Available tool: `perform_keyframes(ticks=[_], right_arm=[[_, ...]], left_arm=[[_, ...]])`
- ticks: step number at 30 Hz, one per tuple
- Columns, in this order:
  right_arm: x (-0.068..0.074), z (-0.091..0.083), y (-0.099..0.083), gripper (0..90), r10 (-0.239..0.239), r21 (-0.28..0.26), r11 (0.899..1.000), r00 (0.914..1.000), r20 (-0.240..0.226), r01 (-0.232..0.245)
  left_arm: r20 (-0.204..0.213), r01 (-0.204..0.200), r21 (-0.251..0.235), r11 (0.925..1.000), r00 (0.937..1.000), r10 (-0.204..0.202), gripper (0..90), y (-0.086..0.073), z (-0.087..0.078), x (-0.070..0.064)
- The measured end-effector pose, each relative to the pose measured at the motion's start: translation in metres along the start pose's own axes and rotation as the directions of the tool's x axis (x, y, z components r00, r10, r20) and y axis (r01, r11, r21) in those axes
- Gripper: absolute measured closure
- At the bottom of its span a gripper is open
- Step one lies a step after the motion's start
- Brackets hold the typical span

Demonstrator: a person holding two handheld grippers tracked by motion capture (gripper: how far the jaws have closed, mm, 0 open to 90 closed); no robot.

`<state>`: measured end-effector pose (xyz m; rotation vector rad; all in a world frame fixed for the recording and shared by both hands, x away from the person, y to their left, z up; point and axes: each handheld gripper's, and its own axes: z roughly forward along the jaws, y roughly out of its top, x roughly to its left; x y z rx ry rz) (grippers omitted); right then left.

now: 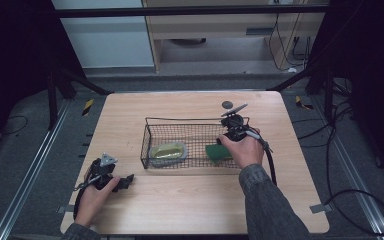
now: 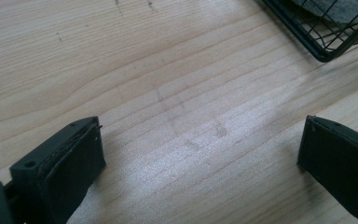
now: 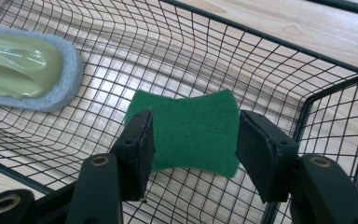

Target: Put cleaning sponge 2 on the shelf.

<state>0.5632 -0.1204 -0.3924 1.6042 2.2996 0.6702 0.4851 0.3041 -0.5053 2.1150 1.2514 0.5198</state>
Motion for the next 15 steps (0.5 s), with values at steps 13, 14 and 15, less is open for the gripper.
perform_keyframes(ticks=[13, 14, 15], right_arm=[[0.0007, -0.0016, -0.0012, 41.0, -0.016, -0.013, 1.0, 0.9999, -0.003, 0.016], [0.001, -0.0016, -0.0015, 40.5, -0.02, -0.016, 1.0, 0.9998, 0.0, 0.02], [0.0015, -0.0017, -0.0016, 39.3, -0.021, -0.016, 1.0, 0.9998, -0.002, 0.021]], left_arm=[[0.001, -0.001, 0.0, 1.0, 1.0, 0.001, 0.0, 0.0001, 0.0001, 0.0], [0.001, -0.001, -0.001, 1.0, 1.0, 0.001, 0.0, 0.0001, 0.0001, 0.0], [0.0, -0.001, 0.0, 1.0, 1.0, 0.001, 0.0, 0.0001, 0.0001, 0.0]])
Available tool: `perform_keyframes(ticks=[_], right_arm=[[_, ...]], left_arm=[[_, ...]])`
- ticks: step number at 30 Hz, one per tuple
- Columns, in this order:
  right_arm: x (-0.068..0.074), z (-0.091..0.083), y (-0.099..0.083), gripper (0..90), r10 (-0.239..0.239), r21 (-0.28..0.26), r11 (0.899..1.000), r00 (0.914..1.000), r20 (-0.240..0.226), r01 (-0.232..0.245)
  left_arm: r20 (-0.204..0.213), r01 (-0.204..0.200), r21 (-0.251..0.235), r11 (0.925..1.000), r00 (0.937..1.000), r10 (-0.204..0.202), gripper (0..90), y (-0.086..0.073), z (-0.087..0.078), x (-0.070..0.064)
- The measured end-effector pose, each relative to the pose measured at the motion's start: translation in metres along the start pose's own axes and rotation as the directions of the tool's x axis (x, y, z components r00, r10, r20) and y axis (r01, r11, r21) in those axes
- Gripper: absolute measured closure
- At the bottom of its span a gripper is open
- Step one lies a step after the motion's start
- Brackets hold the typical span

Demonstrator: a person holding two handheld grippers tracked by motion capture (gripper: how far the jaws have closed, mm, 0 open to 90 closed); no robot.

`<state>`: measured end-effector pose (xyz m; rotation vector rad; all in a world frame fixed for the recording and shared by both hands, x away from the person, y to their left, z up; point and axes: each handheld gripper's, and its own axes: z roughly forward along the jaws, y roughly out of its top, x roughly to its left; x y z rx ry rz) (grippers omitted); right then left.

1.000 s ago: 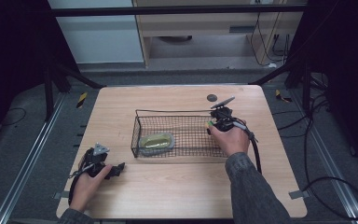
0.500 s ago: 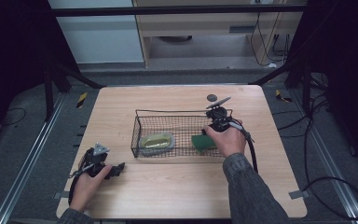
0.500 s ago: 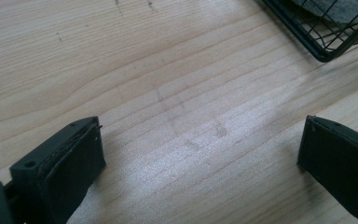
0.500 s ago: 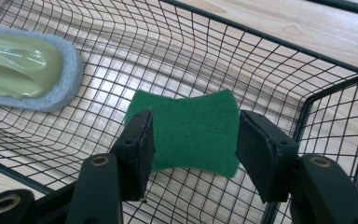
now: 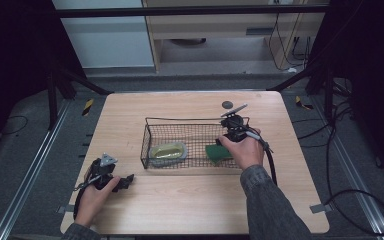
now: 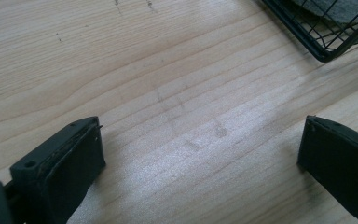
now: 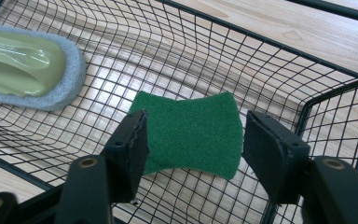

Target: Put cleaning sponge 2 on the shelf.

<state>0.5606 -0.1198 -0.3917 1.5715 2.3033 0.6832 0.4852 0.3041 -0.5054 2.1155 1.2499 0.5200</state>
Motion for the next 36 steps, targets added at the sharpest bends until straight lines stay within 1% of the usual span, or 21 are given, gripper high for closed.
perform_keyframes(ticks=[5, 9, 13, 19, 21, 23, 24, 29, 36], right_arm=[[0.001, 0.0, 0.0, 34.9, -0.007, -0.009, 1.0, 1.0, 0.006, 0.007], [0.0, -0.002, -0.001, 29.9, -0.006, -0.034, 0.999, 1.0, 0.005, 0.006], [-0.001, -0.003, -0.003, 24.4, -0.016, -0.053, 0.998, 0.9998, 0.011, 0.016], [-0.005, -0.007, -0.006, 16.7, -0.019, -0.096, 0.995, 0.9997, 0.018, 0.02], [-0.006, -0.009, -0.007, 15.1, -0.026, -0.109, 0.994, 0.9993, 0.025, 0.029], [-0.006, -0.011, -0.007, 13.4, -0.02, -0.124, 0.992, 0.9995, 0.025, 0.023], [-0.007, -0.012, -0.008, 12.6, -0.024, -0.132, 0.991, 0.9993, 0.029, 0.028], [-0.008, -0.019, -0.01, 9.6, -0.03, -0.163, 0.986, 0.9993, 0.021, 0.033], [-0.015, -0.026, -0.014, 8.6, -0.039, -0.201, 0.979, 0.9991, 0.016, 0.041]], left_arm=[[0.0, 0.0, -0.001, 1.0, 1.0, 0.0, 0.0, 0.0, 0.0, 0.0], [0.0, 0.0, -0.001, 1.0, 1.0, 0.0, 0.0, 0.0, 0.0, 0.0], [0.0, 0.0, -0.001, 1.0, 1.0, 0.0, 0.0, 0.0, 0.0, 0.0], [0.0, 0.0, -0.001, 1.0, 1.0, 0.0, 0.0, 0.0, 0.0, 0.0], [0.0, 0.0, -0.002, 1.0, 1.0, 0.0, 0.0, 0.0, 0.0, 0.0], [0.0, 0.0, -0.002, 1.0, 1.0, 0.0, 0.0, 0.0, 0.0, 0.0], [0.001, 0.0, -0.002, 1.0, 1.0, 0.0, 0.0, 0.0, 0.0, 0.0], [0.001, 0.0, -0.002, 1.0, 1.0, 0.0, 0.0, 0.0, 0.0, 0.0], [0.001, 0.0, -0.003, 1.0, 1.0, 0.0, 0.0, 0.0, 0.0, 0.0]])
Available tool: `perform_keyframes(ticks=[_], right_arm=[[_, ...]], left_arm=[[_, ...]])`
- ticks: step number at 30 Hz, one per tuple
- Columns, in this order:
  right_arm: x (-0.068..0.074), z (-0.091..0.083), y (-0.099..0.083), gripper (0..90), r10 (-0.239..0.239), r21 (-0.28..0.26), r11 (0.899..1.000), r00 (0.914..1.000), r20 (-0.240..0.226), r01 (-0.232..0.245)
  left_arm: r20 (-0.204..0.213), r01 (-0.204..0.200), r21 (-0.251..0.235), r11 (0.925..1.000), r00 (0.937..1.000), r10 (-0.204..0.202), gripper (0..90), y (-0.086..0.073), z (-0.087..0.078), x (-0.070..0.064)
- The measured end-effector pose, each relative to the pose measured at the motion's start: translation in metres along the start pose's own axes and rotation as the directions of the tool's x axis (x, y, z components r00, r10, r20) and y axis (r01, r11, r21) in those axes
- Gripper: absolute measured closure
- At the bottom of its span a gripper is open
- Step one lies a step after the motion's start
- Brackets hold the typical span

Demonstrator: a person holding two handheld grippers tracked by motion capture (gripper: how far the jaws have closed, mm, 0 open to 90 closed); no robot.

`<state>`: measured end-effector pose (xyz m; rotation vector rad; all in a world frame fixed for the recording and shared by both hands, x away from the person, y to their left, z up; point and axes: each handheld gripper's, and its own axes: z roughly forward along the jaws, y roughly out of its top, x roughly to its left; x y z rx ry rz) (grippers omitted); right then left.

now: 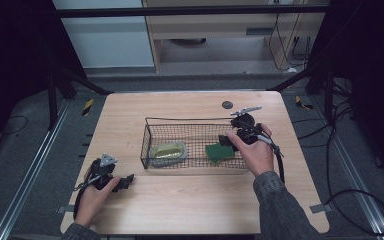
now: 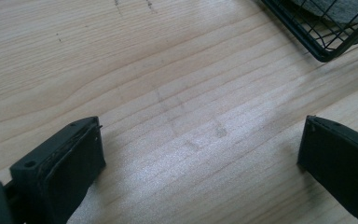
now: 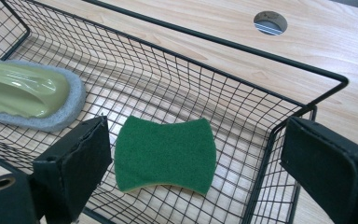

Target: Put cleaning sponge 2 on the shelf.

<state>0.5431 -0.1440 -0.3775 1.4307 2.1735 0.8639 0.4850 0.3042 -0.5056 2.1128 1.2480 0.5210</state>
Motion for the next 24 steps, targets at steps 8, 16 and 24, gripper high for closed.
perform_keyframes(ticks=[8, 16, 24], right_arm=[[-0.01, -0.009, -0.006, 9.0, 0.005, -0.025, 1.0, 1.0, 0.002, -0.005], [-0.025, -0.02, -0.015, 7.9, 0.01, -0.079, 0.997, 0.9999, 0.008, -0.01], [-0.043, -0.034, -0.029, 7.6, 0.016, -0.132, 0.991, 0.9985, 0.052, -0.009]], left_arm=[[0.0, 0.0, -0.001, 1.0, 1.0, 0.0, 0.0, 0.0, 0.0, 0.0], [0.0, -0.001, -0.003, 1.0, 1.0, 0.001, 0.0, 0.0, 0.0, 0.0], [0.0, -0.001, -0.005, 1.0, 1.0, 0.001, 0.0, 0.0, 0.0, 0.0]])
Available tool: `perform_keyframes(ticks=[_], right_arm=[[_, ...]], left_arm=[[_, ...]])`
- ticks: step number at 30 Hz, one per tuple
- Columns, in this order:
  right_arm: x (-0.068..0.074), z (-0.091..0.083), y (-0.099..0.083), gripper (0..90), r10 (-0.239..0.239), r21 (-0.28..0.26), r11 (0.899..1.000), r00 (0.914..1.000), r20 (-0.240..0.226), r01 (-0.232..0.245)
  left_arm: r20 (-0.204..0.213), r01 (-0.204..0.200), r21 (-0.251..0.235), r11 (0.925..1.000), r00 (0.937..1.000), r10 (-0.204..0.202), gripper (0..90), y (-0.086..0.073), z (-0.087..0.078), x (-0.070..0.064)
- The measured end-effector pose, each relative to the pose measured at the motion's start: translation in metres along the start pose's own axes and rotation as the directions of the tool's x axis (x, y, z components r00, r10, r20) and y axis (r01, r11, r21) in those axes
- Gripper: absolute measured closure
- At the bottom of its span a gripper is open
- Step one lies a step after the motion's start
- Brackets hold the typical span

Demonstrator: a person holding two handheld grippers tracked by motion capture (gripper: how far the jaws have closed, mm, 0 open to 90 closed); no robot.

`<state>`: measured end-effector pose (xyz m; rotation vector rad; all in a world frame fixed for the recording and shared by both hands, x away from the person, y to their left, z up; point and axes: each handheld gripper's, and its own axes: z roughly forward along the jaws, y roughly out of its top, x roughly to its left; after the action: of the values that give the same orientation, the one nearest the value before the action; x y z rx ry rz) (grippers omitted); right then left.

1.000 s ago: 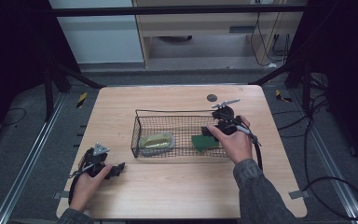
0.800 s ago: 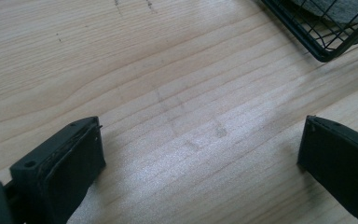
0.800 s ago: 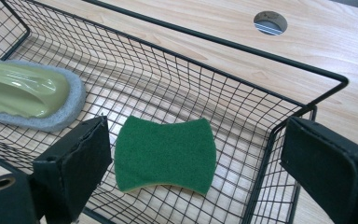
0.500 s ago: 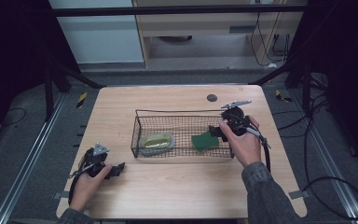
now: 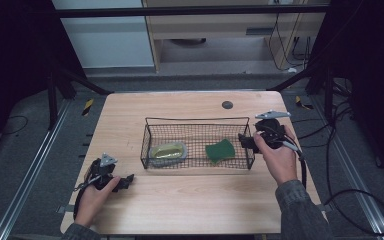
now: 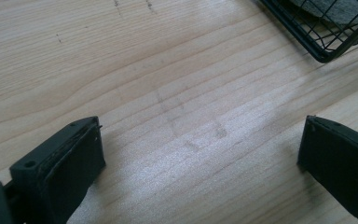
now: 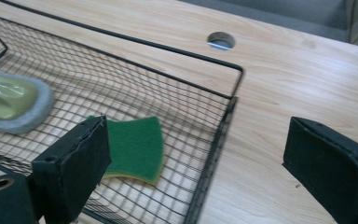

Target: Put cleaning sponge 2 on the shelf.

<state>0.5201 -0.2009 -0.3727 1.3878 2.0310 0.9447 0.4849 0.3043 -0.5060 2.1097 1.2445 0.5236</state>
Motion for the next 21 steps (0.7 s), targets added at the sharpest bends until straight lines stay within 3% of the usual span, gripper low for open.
perform_keyframes(ticks=[8, 21], right_arm=[[-0.024, -0.018, -0.022, 8.6, 0.009, -0.054, 0.999, 0.9982, 0.059, -0.006], [-0.053, -0.035, -0.068, 9.1, 0.045, -0.07, 0.997, 0.9956, 0.081, -0.04]], left_arm=[[0.001, 0.003, -0.004, 1.0, 1.0, -0.003, 0.0, 0.0, 0.0, 0.0], [0.001, 0.005, -0.005, 1.0, 1.0, -0.005, 0.0, -0.001, 0.0, 0.0]])
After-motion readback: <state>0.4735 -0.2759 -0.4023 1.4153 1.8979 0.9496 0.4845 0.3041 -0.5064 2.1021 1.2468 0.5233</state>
